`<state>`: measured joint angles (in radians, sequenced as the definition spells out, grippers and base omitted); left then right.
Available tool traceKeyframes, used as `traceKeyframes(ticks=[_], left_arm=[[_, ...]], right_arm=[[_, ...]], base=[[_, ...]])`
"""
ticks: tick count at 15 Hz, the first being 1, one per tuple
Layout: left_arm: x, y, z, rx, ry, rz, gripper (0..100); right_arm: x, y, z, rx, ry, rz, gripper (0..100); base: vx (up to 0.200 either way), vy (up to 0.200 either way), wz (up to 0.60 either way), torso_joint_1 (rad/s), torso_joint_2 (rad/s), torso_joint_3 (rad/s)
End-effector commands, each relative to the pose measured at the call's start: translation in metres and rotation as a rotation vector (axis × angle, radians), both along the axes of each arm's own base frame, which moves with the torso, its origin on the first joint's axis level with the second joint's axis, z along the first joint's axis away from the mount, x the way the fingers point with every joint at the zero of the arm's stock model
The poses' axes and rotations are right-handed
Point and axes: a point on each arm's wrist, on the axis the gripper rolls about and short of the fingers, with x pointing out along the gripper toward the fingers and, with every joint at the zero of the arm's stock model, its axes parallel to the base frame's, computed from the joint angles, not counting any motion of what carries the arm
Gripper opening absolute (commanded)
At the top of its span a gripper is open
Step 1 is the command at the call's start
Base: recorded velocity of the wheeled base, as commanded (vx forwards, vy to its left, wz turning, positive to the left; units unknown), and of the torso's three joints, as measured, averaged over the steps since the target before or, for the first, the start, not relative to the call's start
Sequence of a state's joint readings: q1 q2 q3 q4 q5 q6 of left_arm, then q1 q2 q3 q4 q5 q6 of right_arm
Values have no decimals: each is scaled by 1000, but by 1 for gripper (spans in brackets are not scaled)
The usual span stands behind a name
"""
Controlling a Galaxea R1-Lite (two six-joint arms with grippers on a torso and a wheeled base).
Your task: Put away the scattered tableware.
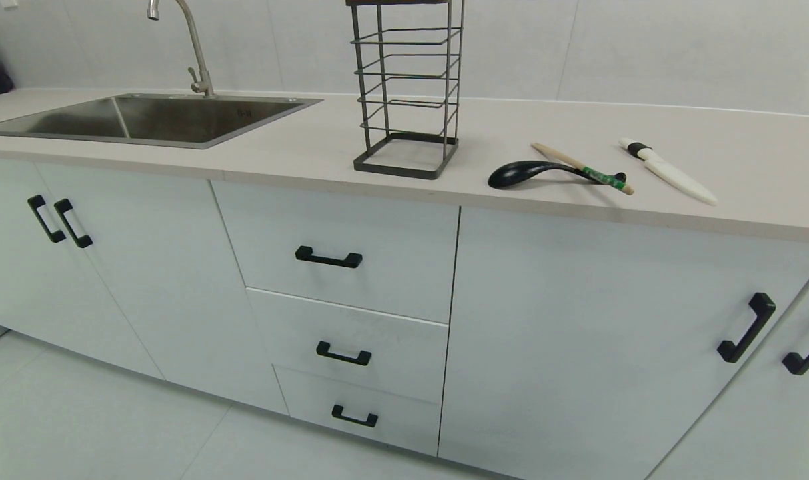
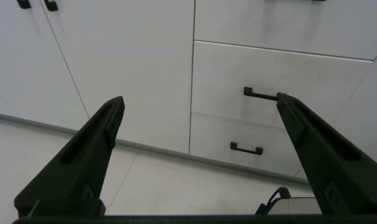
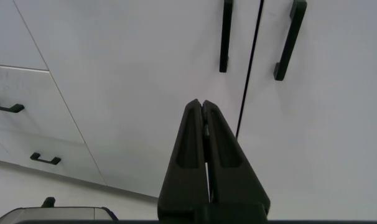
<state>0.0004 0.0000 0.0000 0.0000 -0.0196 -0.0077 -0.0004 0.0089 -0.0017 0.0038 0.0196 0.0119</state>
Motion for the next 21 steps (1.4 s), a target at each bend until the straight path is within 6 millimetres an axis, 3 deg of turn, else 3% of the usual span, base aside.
traceKeyframes(ticks=[1, 16, 17, 18, 21], left_arm=[[0, 0, 0, 2, 0, 1, 100], [0, -1, 1, 57, -16, -26, 100], [-1, -1, 10, 46, -80, -24, 100], [-10, -1, 41, 11, -287, -33, 100], [-10, -3, 38, 21, -235, -135, 100]], right_arm=[[0, 0, 0, 0, 3, 1, 0], [0, 0, 0, -1, 3, 1, 0], [0, 0, 0, -1, 3, 1, 0], [0, 0, 0, -1, 3, 1, 0], [0, 0, 0, 0, 3, 1, 0]], base=[[0, 0, 0, 0, 0, 0], [0, 0, 0, 0, 0, 0], [0, 0, 0, 0, 0, 0], [0, 0, 0, 0, 0, 0], [0, 0, 0, 0, 0, 0]])
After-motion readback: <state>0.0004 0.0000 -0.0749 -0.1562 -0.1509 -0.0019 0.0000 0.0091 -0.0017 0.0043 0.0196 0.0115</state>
